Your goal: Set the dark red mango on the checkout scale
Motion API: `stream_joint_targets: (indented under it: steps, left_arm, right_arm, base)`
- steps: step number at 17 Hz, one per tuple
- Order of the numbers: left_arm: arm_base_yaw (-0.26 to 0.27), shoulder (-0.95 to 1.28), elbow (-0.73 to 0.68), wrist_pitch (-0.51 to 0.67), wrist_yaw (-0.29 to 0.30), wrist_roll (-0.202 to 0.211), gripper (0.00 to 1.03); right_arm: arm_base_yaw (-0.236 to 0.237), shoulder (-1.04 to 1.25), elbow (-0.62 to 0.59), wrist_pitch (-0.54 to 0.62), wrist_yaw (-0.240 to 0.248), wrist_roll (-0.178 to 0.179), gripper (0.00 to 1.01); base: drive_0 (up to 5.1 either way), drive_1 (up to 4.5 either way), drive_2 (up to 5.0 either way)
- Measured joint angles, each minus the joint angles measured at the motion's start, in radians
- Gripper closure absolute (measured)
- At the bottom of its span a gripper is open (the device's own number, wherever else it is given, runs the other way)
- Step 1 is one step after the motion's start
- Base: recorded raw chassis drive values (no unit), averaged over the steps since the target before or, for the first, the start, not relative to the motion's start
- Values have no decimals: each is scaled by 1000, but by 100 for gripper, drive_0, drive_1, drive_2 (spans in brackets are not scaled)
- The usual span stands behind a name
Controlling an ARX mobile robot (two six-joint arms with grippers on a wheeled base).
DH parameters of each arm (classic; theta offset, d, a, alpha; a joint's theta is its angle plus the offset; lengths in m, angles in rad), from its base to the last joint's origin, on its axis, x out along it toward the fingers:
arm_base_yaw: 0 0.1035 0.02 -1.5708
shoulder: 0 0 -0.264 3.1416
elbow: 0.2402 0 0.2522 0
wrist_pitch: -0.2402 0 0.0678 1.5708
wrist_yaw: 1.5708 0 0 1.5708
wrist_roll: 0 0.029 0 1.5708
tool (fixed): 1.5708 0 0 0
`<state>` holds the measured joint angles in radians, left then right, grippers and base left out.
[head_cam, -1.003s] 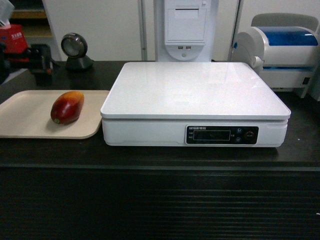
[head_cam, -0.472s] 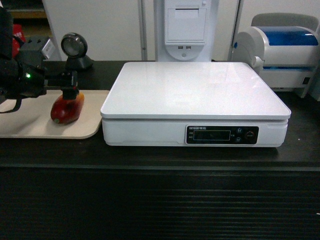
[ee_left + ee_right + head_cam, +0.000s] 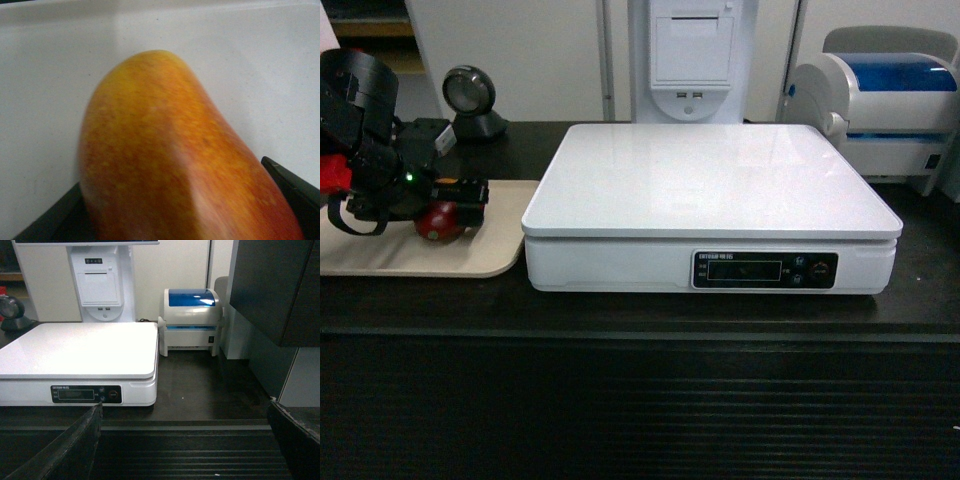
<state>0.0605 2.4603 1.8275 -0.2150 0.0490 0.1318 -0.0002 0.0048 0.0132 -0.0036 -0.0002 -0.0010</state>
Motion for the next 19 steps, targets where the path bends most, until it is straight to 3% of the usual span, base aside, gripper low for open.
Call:
stream_joint_targets:
  steps: [3, 10, 15, 19]
  left_arm:
    - [0, 2, 0, 11, 0, 6, 37]
    - [-13, -56, -100, 114, 33, 7, 40]
    - [-56, -216, -243, 268, 138, -24, 41]
    - [-179, -463, -403, 426, 303, -66, 41]
  right_arm:
    - [0, 0, 0, 0, 0, 0, 3]
    - [0, 0, 0, 0, 0, 0, 3]
    - [0, 0, 0, 0, 0, 0, 3]
    - [0, 0, 0, 0, 0, 0, 3]
  base:
    - [0, 0, 0]
    - [0, 0, 0]
    - [0, 0, 0]
    - [0, 0, 0]
